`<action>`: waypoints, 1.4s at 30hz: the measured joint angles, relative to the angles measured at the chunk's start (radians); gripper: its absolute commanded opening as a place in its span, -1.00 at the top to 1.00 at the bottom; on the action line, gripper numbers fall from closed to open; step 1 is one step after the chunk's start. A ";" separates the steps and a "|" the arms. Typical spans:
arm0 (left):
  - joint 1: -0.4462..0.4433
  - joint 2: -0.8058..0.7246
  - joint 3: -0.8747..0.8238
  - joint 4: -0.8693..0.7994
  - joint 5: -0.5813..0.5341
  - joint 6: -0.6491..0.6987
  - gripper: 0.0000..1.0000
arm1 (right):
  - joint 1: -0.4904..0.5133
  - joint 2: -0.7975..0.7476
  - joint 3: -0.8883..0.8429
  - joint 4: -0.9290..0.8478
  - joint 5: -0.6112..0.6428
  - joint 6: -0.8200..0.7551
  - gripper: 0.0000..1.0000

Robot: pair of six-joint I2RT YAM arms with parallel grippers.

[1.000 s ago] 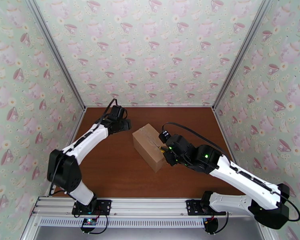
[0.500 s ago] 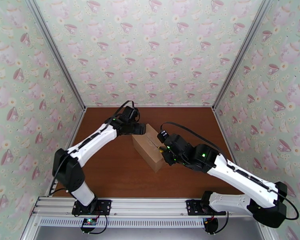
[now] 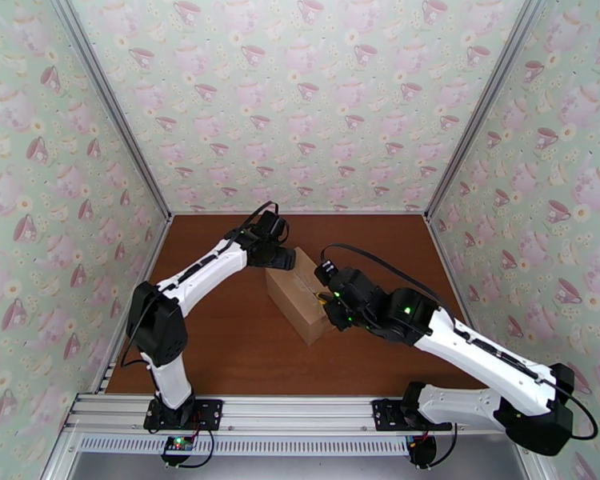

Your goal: Unpack the express box

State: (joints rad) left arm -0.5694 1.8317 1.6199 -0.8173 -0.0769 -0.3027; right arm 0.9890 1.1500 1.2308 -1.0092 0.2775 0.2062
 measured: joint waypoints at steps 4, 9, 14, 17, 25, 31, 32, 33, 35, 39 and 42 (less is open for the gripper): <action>-0.002 0.000 0.002 -0.002 -0.018 -0.004 -0.61 | 0.000 0.000 0.013 -0.013 0.000 0.000 1.00; -0.002 0.004 0.002 -0.001 -0.031 -0.010 -0.60 | 0.000 -0.014 0.013 -0.021 0.008 0.001 1.00; -0.002 0.012 0.004 0.007 -0.050 -0.013 -0.60 | 0.000 -0.024 0.005 -0.020 0.023 0.000 1.00; -0.002 0.016 0.004 0.014 -0.057 -0.018 -0.60 | 0.000 -0.024 -0.016 -0.011 0.031 0.000 1.00; 0.000 0.017 0.003 0.023 -0.084 -0.027 -0.60 | 0.000 -0.029 -0.014 -0.008 0.034 0.000 1.00; 0.016 0.017 -0.003 0.040 -0.096 -0.030 -0.60 | 0.000 -0.047 -0.008 -0.014 0.034 0.000 1.00; 0.018 0.017 -0.005 0.045 -0.096 -0.030 -0.60 | 0.000 -0.048 -0.008 -0.014 0.034 0.001 1.00; 0.019 0.016 -0.008 0.050 -0.098 -0.030 -0.60 | 0.000 -0.048 -0.008 -0.014 0.034 0.001 1.00; 0.023 0.016 -0.011 0.058 -0.104 -0.030 -0.60 | 0.000 -0.048 -0.008 -0.018 0.034 0.000 1.00; 0.032 0.013 -0.021 0.073 -0.111 -0.030 -0.60 | 0.000 -0.048 -0.012 -0.014 0.034 0.000 1.00; 0.038 0.006 -0.032 0.084 -0.118 -0.030 -0.60 | 0.000 -0.048 -0.029 -0.005 0.035 0.000 1.00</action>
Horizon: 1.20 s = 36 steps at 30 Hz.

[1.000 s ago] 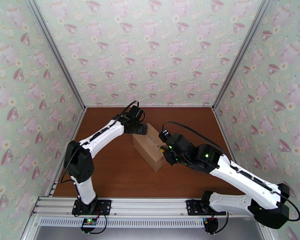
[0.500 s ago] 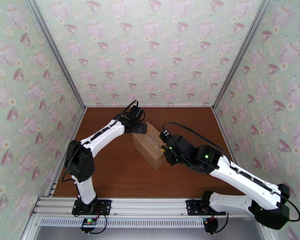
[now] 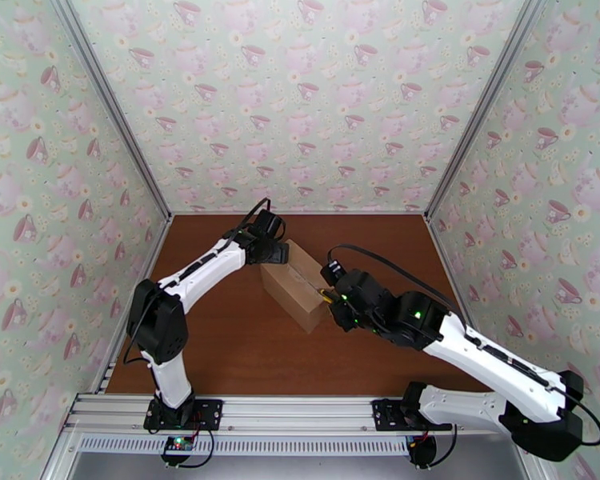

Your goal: Unpack the express box

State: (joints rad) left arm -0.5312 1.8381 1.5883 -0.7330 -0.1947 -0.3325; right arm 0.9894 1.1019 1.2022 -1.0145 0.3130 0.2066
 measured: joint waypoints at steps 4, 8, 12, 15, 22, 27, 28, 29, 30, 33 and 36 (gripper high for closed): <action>0.009 -0.007 -0.015 0.018 -0.002 0.000 -0.60 | 0.000 0.000 -0.014 0.003 0.006 0.000 1.00; 0.014 -0.016 -0.031 0.034 -0.002 0.000 -0.60 | 0.000 0.000 -0.016 0.003 0.017 0.000 1.00; 0.019 -0.025 -0.047 0.049 -0.003 0.000 -0.59 | 0.001 0.000 -0.016 -0.006 0.039 -0.001 1.00; 0.029 -0.034 -0.061 0.061 -0.005 0.000 -0.59 | 0.006 0.000 -0.016 -0.022 0.059 0.000 1.00; 0.042 -0.055 -0.092 0.086 -0.025 0.001 -0.59 | 0.006 -0.001 0.005 -0.055 0.077 0.003 1.00; 0.060 -0.072 -0.105 0.094 -0.071 0.005 -0.59 | 0.006 -0.008 0.034 -0.139 0.108 0.024 1.00; 0.061 -0.078 -0.108 0.094 -0.077 0.006 -0.59 | 0.006 -0.008 0.039 -0.146 0.119 0.027 1.00; 0.061 -0.085 -0.112 0.093 -0.084 0.009 -0.59 | 0.006 -0.009 0.045 -0.154 0.136 0.031 1.00; 0.061 -0.093 -0.113 0.090 -0.087 0.012 -0.59 | 0.005 -0.009 0.050 -0.161 0.151 0.035 1.00; 0.050 -0.119 -0.113 0.079 -0.105 0.023 -0.60 | 0.001 -0.008 0.056 -0.167 0.223 0.051 1.00; 0.037 -0.151 -0.113 0.061 -0.113 0.029 -0.60 | -0.042 0.017 0.055 -0.163 0.288 0.060 1.00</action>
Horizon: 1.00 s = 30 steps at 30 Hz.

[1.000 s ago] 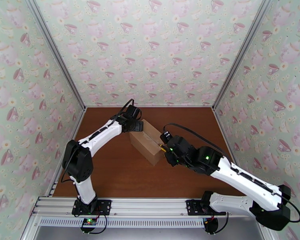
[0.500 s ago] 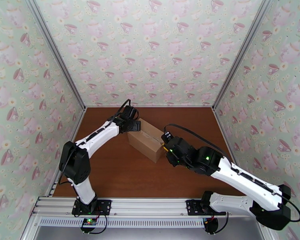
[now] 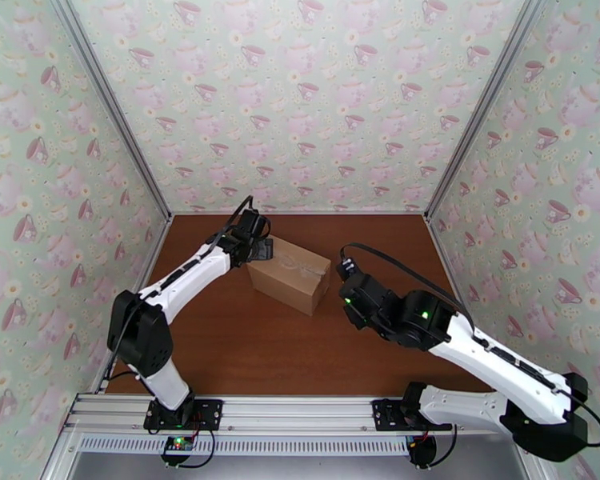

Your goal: Unpack the express box

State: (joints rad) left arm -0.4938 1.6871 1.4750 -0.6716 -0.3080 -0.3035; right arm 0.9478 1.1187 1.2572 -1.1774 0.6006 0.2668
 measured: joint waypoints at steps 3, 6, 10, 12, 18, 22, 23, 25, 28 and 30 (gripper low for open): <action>-0.008 -0.039 0.002 -0.020 -0.001 0.001 -0.62 | -0.091 0.032 -0.023 0.035 0.032 0.001 1.00; -0.009 -0.079 0.012 -0.043 0.000 0.001 -0.62 | -0.187 0.053 -0.068 0.098 0.048 -0.004 1.00; -0.010 -0.143 0.013 -0.068 0.000 -0.003 -0.62 | -0.285 0.117 -0.100 0.177 0.081 -0.029 1.00; -0.010 -0.178 0.005 -0.072 0.000 -0.008 -0.62 | -0.330 0.173 -0.101 0.221 0.101 -0.039 1.00; -0.010 -0.331 -0.114 -0.072 0.005 -0.053 -0.63 | -0.450 0.370 -0.105 0.367 0.160 -0.046 1.00; -0.010 -0.393 -0.169 -0.076 0.013 -0.077 -0.63 | -0.511 0.541 -0.099 0.423 0.216 -0.043 1.00; -0.010 -0.403 -0.178 -0.077 0.014 -0.082 -0.63 | -0.522 0.581 -0.097 0.432 0.223 -0.042 1.00; -0.010 -0.422 -0.193 -0.083 0.014 -0.088 -0.63 | -0.540 0.660 -0.088 0.441 0.228 -0.037 1.00; -0.010 -0.444 -0.209 -0.095 0.014 -0.090 -0.63 | -0.555 0.724 -0.071 0.440 0.233 -0.023 0.97; -0.010 -0.457 -0.222 -0.101 0.012 -0.090 -0.63 | -0.554 0.737 -0.052 0.441 0.233 -0.011 0.90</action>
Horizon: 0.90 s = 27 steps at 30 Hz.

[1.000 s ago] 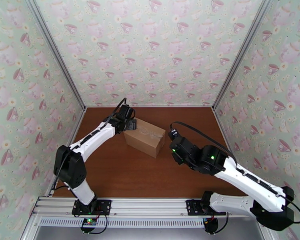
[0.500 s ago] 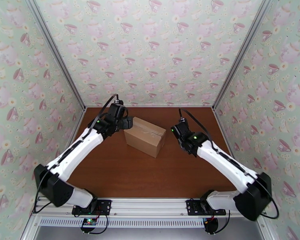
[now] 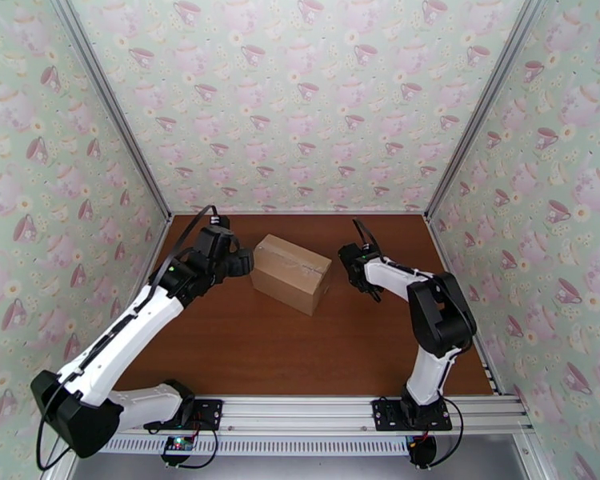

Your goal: Unpack the express box

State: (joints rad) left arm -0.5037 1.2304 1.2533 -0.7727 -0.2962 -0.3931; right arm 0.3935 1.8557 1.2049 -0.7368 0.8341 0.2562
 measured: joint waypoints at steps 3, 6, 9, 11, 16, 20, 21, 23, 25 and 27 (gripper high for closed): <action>0.000 -0.020 -0.016 -0.008 -0.002 0.000 -0.63 | 0.000 0.021 0.034 0.007 -0.005 0.011 0.74; 0.000 -0.034 -0.026 -0.013 -0.008 0.000 -0.64 | 0.000 0.037 0.049 0.012 -0.015 0.028 0.36; 0.000 -0.039 -0.031 -0.013 -0.008 0.000 -0.63 | 0.000 0.038 0.055 0.014 -0.048 0.039 0.07; 0.000 -0.039 -0.035 -0.012 -0.008 0.000 -0.63 | 0.000 0.038 0.061 0.014 -0.074 0.045 0.00; -0.018 -0.038 -0.051 -0.003 -0.008 -0.004 -0.63 | 0.000 0.003 0.078 0.011 -0.151 0.047 -0.10; -0.058 -0.022 -0.077 0.016 -0.006 -0.031 -0.62 | 0.000 -0.095 0.102 0.008 -0.230 0.043 -0.21; -0.069 -0.011 -0.086 0.022 -0.004 -0.040 -0.62 | 0.000 -0.130 0.112 0.011 -0.256 0.038 -0.27; -0.088 0.013 -0.105 0.035 0.001 -0.065 -0.61 | -0.002 -0.190 0.135 0.027 -0.324 0.021 -0.30; -0.099 0.029 -0.136 0.056 0.010 -0.095 -0.61 | -0.004 -0.230 0.169 0.055 -0.408 0.007 -0.27; -0.106 0.038 -0.179 0.078 0.023 -0.127 -0.61 | -0.007 -0.234 0.214 0.098 -0.498 -0.010 -0.20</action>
State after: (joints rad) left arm -0.6094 1.2686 1.0744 -0.6949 -0.2729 -0.5201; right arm 0.3862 1.6215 1.4193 -0.6392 0.3363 0.2462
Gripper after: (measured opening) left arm 0.805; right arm 0.620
